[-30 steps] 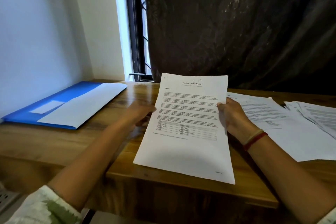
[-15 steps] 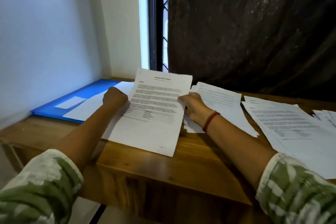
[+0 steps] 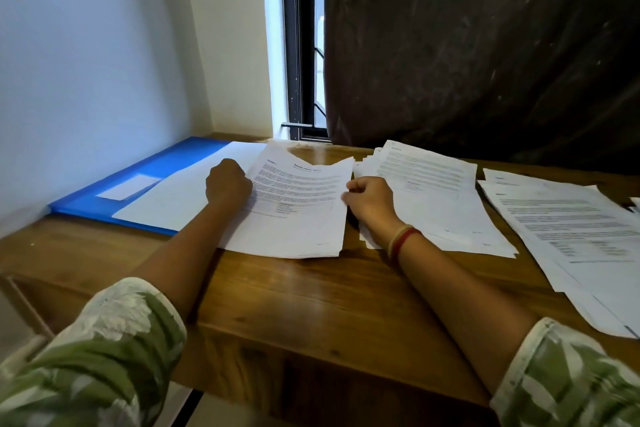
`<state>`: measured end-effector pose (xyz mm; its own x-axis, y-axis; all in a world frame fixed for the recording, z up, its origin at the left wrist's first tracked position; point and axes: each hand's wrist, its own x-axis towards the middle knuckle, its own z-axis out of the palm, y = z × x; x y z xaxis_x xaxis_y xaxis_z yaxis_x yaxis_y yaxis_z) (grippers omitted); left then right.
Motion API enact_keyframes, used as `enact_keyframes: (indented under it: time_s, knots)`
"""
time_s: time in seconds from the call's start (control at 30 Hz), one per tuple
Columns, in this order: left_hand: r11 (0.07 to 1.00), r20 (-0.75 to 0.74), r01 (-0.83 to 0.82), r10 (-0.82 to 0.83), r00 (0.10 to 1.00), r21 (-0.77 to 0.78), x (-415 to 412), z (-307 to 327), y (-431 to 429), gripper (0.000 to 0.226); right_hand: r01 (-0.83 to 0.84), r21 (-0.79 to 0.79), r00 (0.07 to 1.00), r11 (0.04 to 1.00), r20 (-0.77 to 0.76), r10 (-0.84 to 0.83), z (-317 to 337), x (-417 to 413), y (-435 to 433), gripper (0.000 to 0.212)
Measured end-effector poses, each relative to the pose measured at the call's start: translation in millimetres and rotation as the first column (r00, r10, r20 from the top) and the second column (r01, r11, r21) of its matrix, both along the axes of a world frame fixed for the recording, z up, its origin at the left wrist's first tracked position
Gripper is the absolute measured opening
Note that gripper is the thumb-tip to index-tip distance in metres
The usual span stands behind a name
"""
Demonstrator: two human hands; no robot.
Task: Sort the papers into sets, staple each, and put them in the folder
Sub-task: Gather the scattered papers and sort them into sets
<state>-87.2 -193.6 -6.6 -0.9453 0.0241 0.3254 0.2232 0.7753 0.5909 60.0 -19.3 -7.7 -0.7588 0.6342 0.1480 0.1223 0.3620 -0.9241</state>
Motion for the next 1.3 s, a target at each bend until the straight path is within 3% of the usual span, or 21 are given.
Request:
enact_keyframes:
  time_s: [0.17,0.3,0.73,1.07,1.3]
  knots:
    - [0.999,-0.115,-0.010,0.005,0.993,-0.045,5.0,-8.3,3.5,0.016,-0.097,0.377,0.991,0.921,0.127,0.052,1.4,12.0,-8.4,0.029]
    - [0.998,-0.137,0.008,-0.016,0.990,-0.060,6.6,-8.4,2.2,0.018,-0.119,0.512,0.988,0.850,0.145,0.051,2.9,16.0,-11.4,0.034]
    - [0.994,-0.165,0.004,-0.022,0.986,-0.108,6.3,-13.2,1.7,0.014,-0.140,0.431,0.984,0.891,0.161,0.077,-6.2,9.3,0.7,0.033]
    - [0.998,-0.183,0.041,-0.048,0.982,-0.044,16.2,-8.7,-0.6,0.020,-0.111,0.255,0.994,0.961,0.053,0.100,-0.9,20.5,7.9,0.034]
    - [0.984,0.022,0.115,-0.119,0.993,0.139,16.2,8.0,-6.2,0.014,-0.169,0.341,0.983,0.925,0.128,0.132,-5.9,22.5,5.6,0.036]
